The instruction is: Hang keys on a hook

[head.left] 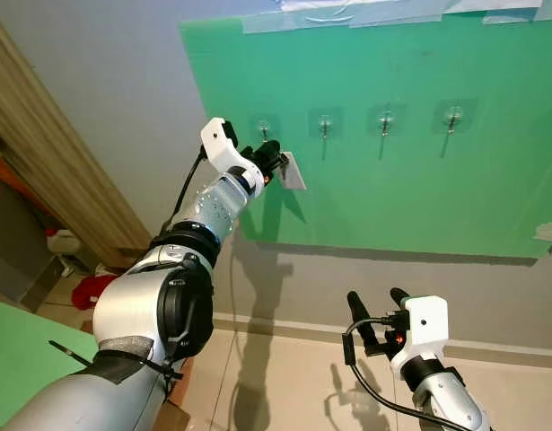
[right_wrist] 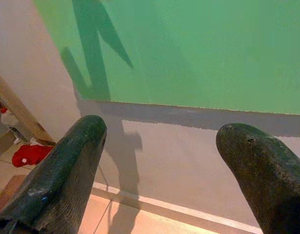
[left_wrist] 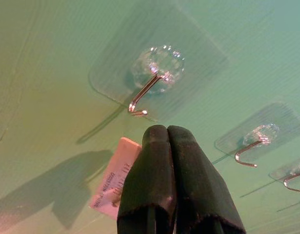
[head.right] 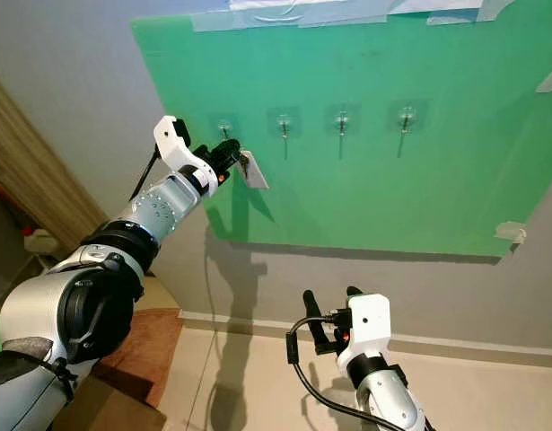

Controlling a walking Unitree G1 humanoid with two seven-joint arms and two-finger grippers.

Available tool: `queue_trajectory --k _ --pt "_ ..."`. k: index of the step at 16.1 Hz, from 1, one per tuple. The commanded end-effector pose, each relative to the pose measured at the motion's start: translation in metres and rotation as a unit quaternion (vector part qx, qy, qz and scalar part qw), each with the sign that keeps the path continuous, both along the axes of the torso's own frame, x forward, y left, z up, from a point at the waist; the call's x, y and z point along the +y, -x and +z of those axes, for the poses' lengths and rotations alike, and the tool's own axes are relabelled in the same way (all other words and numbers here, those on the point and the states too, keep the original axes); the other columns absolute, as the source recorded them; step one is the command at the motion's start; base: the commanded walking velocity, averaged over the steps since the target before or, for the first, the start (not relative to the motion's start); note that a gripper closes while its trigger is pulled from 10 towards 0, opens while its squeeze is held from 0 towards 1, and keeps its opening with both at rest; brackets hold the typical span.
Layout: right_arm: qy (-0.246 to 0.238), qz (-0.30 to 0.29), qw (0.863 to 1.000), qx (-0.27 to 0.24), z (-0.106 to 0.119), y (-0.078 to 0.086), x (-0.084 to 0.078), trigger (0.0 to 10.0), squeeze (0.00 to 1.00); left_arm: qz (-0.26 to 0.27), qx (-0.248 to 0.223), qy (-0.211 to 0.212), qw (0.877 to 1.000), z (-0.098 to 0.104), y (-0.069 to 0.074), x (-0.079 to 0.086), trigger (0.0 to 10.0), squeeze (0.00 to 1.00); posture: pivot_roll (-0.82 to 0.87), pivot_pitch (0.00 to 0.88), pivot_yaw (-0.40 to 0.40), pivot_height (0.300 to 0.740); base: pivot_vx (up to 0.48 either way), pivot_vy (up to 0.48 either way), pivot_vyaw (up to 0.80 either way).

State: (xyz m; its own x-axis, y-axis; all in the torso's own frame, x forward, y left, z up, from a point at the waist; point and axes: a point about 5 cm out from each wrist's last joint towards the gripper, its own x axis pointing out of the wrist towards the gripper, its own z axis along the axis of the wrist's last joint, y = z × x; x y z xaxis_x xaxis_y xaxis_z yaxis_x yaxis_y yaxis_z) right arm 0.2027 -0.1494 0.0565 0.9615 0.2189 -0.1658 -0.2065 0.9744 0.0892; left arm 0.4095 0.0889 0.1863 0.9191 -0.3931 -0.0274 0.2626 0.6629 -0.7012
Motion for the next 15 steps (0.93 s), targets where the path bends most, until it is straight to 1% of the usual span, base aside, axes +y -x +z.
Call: queue_trajectory --k 1,3,6,12,15 --pt "-0.005 0.007 1.000 0.002 -0.002 0.001 0.005 10.0 0.00 0.011 -0.039 -0.013 0.999 0.018 -0.005 0.008 10.0 0.00 -0.27 0.021 0.196 0.740 0.000 0.000 0.00" --pt "-0.004 0.007 1.000 0.003 -0.002 0.001 0.004 10.0 0.00 0.008 -0.058 -0.015 0.998 0.025 -0.006 0.009 10.0 0.00 -0.27 0.019 0.194 0.740 0.000 0.000 0.00" --pt "-0.004 0.008 1.000 0.002 -0.001 0.001 0.005 10.0 0.00 0.007 -0.064 -0.018 0.998 0.027 -0.007 0.009 10.0 0.00 -0.27 0.018 0.193 0.740 0.000 0.000 0.00" --pt "-0.005 0.012 1.000 0.001 0.000 0.001 0.007 10.0 0.00 0.024 -0.059 -0.017 0.998 0.025 -0.007 0.017 10.0 0.00 -0.27 0.010 0.192 0.740 0.000 0.000 0.00" --pt "-0.004 0.014 1.000 0.003 -0.001 0.001 0.005 10.0 0.00 0.034 -0.051 -0.008 0.998 0.024 -0.008 0.020 10.0 0.00 -0.27 0.007 0.190 0.740 0.000 0.000 0.00"
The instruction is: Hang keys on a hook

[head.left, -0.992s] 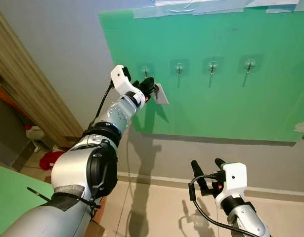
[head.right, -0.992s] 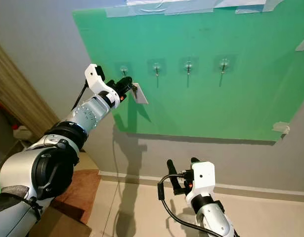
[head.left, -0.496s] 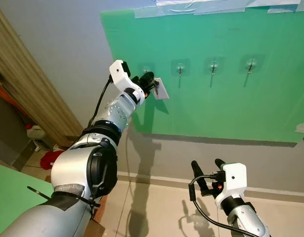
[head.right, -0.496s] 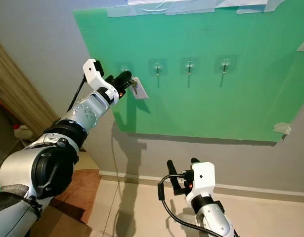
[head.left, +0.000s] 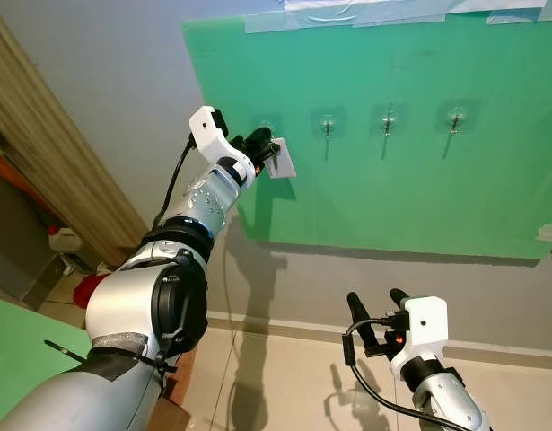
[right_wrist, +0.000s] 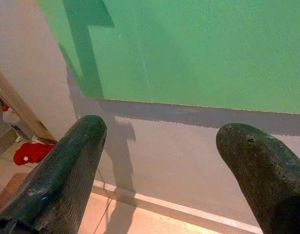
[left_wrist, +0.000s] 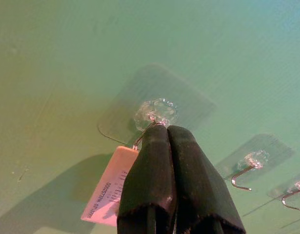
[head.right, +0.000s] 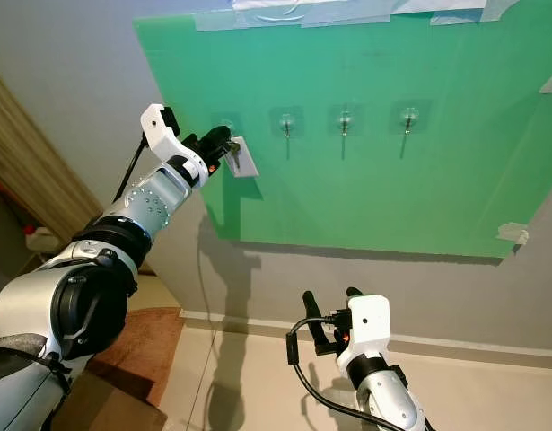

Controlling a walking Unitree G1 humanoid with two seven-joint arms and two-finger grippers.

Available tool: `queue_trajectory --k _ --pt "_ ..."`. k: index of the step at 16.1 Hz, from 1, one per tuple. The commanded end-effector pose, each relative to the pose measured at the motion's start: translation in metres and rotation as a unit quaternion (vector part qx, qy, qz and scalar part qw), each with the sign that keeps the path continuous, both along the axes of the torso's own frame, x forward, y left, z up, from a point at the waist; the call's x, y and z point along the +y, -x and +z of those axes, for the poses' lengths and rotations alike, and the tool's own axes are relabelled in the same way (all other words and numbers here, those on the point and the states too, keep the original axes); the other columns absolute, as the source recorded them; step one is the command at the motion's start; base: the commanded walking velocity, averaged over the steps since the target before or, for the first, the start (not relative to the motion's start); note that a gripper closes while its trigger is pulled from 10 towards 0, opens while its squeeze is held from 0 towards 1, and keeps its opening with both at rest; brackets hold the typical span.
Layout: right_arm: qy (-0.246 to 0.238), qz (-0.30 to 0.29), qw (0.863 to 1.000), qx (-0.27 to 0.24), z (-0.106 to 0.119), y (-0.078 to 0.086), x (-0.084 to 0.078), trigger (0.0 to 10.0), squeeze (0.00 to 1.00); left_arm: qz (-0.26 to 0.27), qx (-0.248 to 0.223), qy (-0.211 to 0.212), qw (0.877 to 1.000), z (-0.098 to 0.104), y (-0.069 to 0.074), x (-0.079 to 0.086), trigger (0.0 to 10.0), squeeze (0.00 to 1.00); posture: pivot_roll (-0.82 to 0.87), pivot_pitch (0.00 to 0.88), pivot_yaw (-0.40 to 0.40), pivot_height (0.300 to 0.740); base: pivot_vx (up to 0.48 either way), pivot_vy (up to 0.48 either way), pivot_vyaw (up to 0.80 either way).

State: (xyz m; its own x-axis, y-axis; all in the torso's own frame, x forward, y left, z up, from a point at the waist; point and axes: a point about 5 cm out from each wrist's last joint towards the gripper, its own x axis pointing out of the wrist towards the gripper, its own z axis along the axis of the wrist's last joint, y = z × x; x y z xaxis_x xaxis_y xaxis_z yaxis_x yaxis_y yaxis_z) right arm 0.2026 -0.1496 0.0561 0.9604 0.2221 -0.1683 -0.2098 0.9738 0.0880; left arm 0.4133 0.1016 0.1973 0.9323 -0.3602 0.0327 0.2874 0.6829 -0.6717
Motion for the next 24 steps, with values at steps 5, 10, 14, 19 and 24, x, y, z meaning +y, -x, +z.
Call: queue_trajectory --k 5,10,14,19,24 --pt "-0.005 0.015 1.000 0.004 -0.001 0.001 0.005 10.0 0.00 0.048 0.024 0.038 0.998 0.003 -0.003 0.014 10.0 0.00 -0.28 0.008 0.189 0.740 0.000 0.000 0.00" --pt "-0.004 0.013 1.000 0.004 0.002 0.003 0.007 10.0 0.00 0.079 0.069 0.086 0.991 -0.008 -0.002 0.019 10.0 0.00 -0.29 0.014 0.192 0.740 0.000 0.000 0.00" --pt "-0.005 0.012 1.000 0.004 0.004 0.004 0.008 10.0 0.00 0.075 0.085 0.088 0.990 -0.014 0.000 0.016 10.0 0.00 -0.29 0.019 0.193 0.740 0.000 0.000 0.00" --pt "-0.005 0.011 1.000 0.009 0.003 0.005 0.007 10.0 0.00 0.086 0.117 0.109 0.983 -0.026 0.003 0.018 10.0 0.00 -0.29 0.023 0.193 0.740 0.000 0.000 0.00" --pt "-0.004 0.012 1.000 0.011 0.003 0.006 0.007 10.0 0.00 0.089 0.150 0.098 0.980 -0.038 0.007 0.016 10.0 0.00 -0.29 0.024 0.190 0.740 0.000 0.000 0.00"
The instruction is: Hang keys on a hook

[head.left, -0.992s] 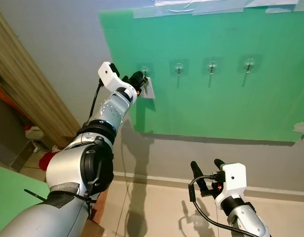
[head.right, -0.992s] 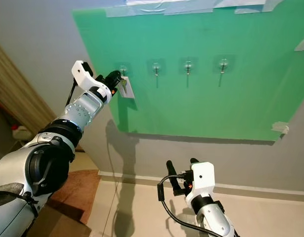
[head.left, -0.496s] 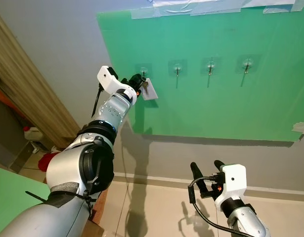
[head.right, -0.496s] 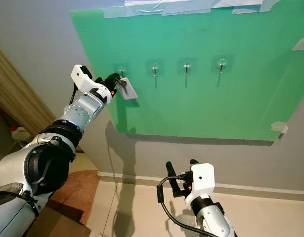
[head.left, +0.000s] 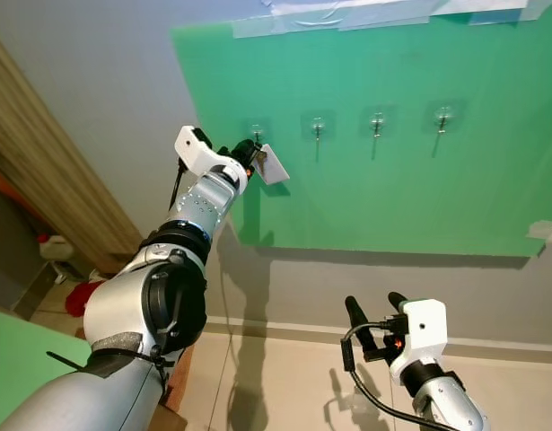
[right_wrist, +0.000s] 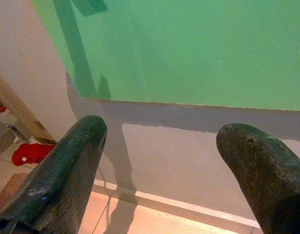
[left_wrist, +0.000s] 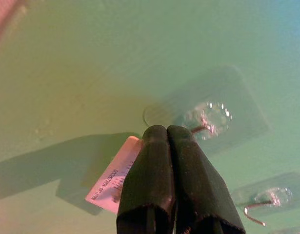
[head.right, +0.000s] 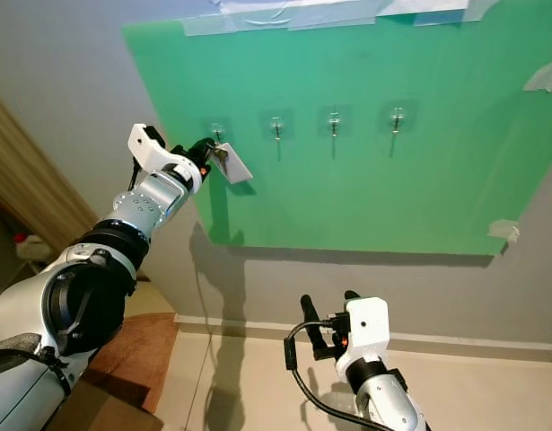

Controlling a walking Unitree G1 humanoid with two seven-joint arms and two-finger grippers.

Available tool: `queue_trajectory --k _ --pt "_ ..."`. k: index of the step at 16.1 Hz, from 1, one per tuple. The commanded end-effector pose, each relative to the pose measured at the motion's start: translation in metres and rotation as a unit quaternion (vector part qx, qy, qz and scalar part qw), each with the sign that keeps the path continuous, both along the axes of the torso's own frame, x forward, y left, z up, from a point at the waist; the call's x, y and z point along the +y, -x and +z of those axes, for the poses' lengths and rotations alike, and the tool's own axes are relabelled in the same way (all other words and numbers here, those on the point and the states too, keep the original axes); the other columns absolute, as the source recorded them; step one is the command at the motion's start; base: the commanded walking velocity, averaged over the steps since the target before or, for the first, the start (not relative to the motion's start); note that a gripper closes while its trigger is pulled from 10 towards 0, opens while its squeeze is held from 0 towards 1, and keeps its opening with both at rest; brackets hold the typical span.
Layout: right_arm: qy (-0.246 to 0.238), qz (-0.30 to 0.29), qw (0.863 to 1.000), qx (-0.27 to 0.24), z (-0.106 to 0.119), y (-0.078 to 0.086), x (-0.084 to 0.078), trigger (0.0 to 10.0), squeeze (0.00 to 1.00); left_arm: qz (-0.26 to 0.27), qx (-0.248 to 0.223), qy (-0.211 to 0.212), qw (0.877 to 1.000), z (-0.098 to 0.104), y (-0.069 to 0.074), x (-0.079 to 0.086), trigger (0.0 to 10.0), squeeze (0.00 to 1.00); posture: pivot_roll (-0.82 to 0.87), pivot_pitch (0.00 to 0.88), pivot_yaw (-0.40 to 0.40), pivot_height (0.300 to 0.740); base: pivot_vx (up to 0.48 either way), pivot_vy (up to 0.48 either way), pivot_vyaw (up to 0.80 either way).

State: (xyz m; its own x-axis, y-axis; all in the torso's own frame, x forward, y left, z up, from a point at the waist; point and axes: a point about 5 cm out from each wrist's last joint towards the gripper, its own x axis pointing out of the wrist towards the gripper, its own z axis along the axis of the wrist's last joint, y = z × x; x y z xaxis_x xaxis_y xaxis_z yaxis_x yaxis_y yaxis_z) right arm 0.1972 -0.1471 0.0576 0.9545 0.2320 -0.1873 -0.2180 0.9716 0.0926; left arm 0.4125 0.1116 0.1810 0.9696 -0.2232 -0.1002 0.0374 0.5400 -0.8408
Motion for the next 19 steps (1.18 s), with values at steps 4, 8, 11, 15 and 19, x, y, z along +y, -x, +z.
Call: queue_trajectory --k 4,8,11,15,19 --pt "-0.001 0.006 1.000 0.002 0.0024 0.0004 0.0036 10.0 0.00 0.013 0.069 -0.046 0.996 -0.0289 0.0082 0.0063 10.0 0.00 -0.29 0.026 0.187 0.740 0.000 0.000 0.00" --pt "0.000 0.007 1.000 0.003 0.0033 0.0013 0.0026 10.0 0.00 0.014 0.068 -0.075 0.995 -0.0297 0.0083 0.0073 10.0 1.00 -0.29 0.025 0.184 0.740 0.000 0.000 0.00" --pt "0.000 0.008 1.000 0.004 0.0023 0.0024 0.0014 10.0 0.00 0.021 0.066 -0.081 0.994 -0.0300 0.0082 0.0104 10.0 1.00 -0.29 0.026 0.183 0.740 0.000 0.000 0.00" --pt "0.001 0.008 1.000 0.007 -0.0003 0.0023 0.0002 10.0 0.00 0.012 0.044 -0.100 0.994 -0.0250 0.0067 0.0088 10.0 1.00 -0.29 0.027 0.182 0.740 0.000 0.000 0.00" --pt "0.001 0.009 1.000 0.009 -0.0015 0.0023 0.0009 10.0 0.00 0.001 0.004 -0.262 0.965 -0.0235 0.0065 0.0077 10.0 1.00 -0.29 0.027 0.179 0.740 0.000 0.000 0.00"
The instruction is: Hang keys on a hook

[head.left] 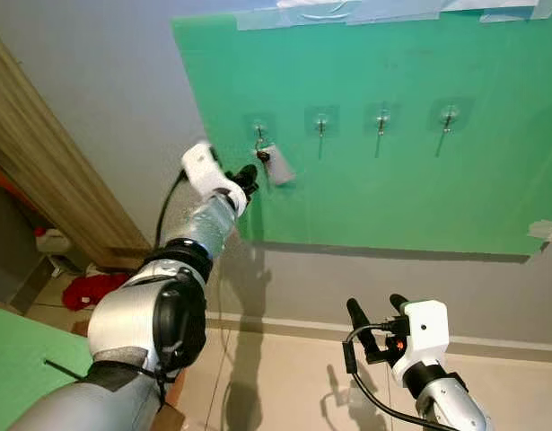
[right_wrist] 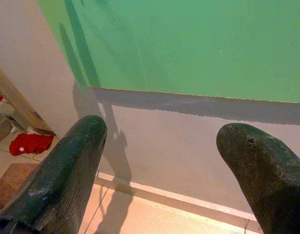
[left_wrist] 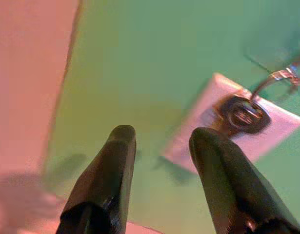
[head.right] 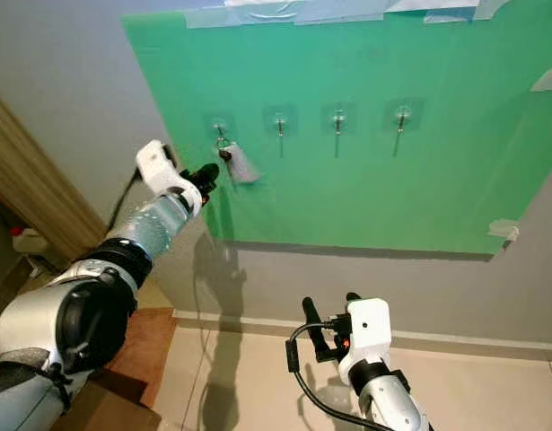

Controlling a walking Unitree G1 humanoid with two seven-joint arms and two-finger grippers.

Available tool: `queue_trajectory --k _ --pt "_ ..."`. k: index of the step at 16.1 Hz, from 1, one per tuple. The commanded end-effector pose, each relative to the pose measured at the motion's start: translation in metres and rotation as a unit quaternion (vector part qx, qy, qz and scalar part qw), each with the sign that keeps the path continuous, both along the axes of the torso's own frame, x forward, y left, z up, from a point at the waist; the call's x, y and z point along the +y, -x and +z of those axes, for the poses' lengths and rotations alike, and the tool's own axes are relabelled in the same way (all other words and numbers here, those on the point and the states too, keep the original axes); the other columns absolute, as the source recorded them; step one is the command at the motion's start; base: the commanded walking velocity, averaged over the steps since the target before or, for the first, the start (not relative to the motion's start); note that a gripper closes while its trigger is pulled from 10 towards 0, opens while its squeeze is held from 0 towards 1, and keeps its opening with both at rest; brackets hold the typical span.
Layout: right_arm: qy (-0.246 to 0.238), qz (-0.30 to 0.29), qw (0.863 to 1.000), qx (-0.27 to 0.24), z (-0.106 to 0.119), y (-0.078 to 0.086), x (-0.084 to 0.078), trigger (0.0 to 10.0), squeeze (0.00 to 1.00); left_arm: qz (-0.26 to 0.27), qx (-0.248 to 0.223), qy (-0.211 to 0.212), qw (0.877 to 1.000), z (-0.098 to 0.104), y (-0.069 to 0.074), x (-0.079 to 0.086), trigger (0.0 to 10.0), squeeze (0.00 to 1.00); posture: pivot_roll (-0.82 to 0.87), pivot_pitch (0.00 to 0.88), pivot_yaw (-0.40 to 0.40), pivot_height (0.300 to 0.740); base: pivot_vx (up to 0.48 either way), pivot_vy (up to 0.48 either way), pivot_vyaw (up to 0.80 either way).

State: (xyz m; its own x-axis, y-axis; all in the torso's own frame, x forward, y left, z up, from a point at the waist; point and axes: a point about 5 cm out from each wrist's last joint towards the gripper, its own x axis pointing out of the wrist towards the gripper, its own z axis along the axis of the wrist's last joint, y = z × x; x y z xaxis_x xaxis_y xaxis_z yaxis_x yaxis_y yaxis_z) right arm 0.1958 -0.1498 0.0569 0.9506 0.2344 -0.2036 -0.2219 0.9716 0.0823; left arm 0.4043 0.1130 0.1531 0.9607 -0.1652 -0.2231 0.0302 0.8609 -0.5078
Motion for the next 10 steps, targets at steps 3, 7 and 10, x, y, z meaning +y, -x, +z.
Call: queue_trajectory --k 3,7,10 --pt "-0.005 0.007 1.000 0.002 -0.003 0.001 0.005 10.0 0.00 -0.022 -0.057 -0.197 0.979 0.000 0.002 0.002 10.0 1.00 -0.28 0.009 0.177 0.740 0.000 0.000 0.00" --pt "0.002 -0.025 1.000 -0.014 -0.004 -0.026 -0.002 10.0 0.00 -0.075 -0.123 -0.283 0.948 -0.018 0.016 0.008 10.0 0.00 -0.21 0.000 0.145 0.740 0.000 0.000 0.00" --pt "-0.002 -0.010 0.999 -0.030 0.000 -0.046 0.001 10.0 0.00 -0.067 -0.156 -0.274 0.947 -0.026 0.032 0.025 10.0 0.00 -0.15 0.000 0.098 0.740 0.000 0.000 0.00"
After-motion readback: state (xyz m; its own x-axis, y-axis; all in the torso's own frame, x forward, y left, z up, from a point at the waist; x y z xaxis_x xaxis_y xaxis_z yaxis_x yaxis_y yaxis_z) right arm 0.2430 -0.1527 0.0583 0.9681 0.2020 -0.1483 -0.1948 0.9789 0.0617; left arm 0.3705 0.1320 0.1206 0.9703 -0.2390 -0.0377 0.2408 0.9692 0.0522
